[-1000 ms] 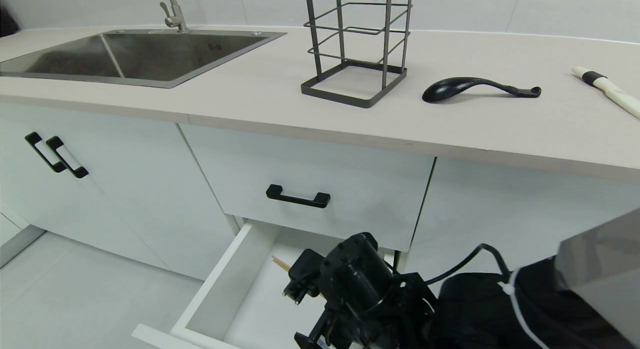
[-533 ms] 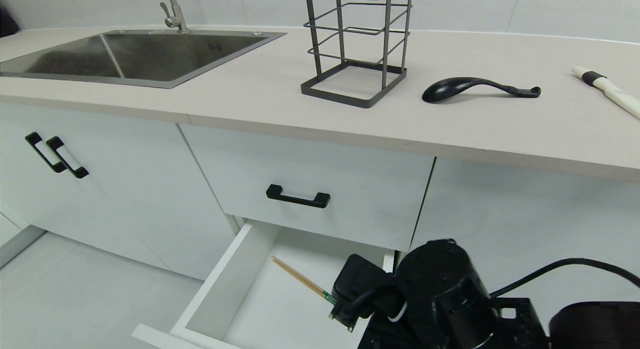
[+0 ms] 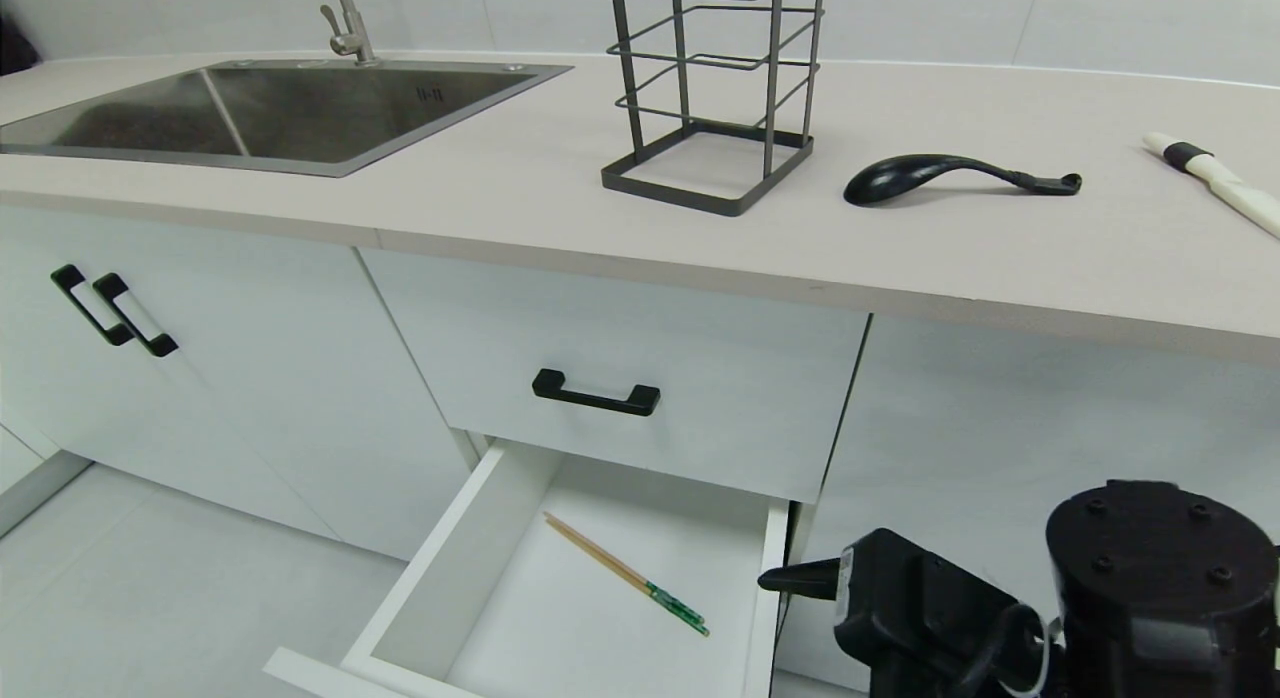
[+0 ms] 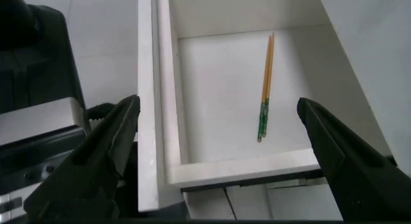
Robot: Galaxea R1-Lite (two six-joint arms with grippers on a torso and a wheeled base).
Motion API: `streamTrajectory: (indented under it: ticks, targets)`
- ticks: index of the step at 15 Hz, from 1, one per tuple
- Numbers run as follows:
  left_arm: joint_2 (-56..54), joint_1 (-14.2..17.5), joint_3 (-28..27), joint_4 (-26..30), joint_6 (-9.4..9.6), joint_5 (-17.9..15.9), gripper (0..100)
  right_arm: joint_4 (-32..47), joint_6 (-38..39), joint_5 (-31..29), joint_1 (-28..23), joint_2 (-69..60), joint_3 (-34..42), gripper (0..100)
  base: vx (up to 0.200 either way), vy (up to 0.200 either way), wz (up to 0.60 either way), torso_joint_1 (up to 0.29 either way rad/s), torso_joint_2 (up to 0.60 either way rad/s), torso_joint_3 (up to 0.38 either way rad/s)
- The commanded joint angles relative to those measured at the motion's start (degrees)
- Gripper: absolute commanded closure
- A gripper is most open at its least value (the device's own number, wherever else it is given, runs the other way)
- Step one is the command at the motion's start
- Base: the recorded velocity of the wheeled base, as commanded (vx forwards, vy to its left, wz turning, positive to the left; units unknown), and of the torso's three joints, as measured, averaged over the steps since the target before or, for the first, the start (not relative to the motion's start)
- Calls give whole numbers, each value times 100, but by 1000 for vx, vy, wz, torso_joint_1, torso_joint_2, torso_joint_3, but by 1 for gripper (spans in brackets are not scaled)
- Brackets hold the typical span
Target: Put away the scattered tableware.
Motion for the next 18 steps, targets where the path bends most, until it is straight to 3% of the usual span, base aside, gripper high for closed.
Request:
streamTrajectory:
  ticks: [1, 4, 9, 18]
  targets:
    - [0, 2, 0, -2, -2, 2, 0, -7, -12, 57, -153, -285, 236, 0, 0, 0, 0, 0, 0, 0]
    - [0, 2, 0, -2, -2, 2, 0, -77, 94, 39, -179, 93, 280, 0, 0, 0, 0, 0, 0, 0]
    - [0, 2, -9, -2, -2, 2, 0, -1413, 138, 13, -170, 725, 543, 0, 0, 0, 0, 0, 0, 0]
    - [0, 2, 0, -2, -2, 2, 0, -1413, 173, -22, -56, 919, 394, 0, 0, 0, 0, 0, 0, 0]
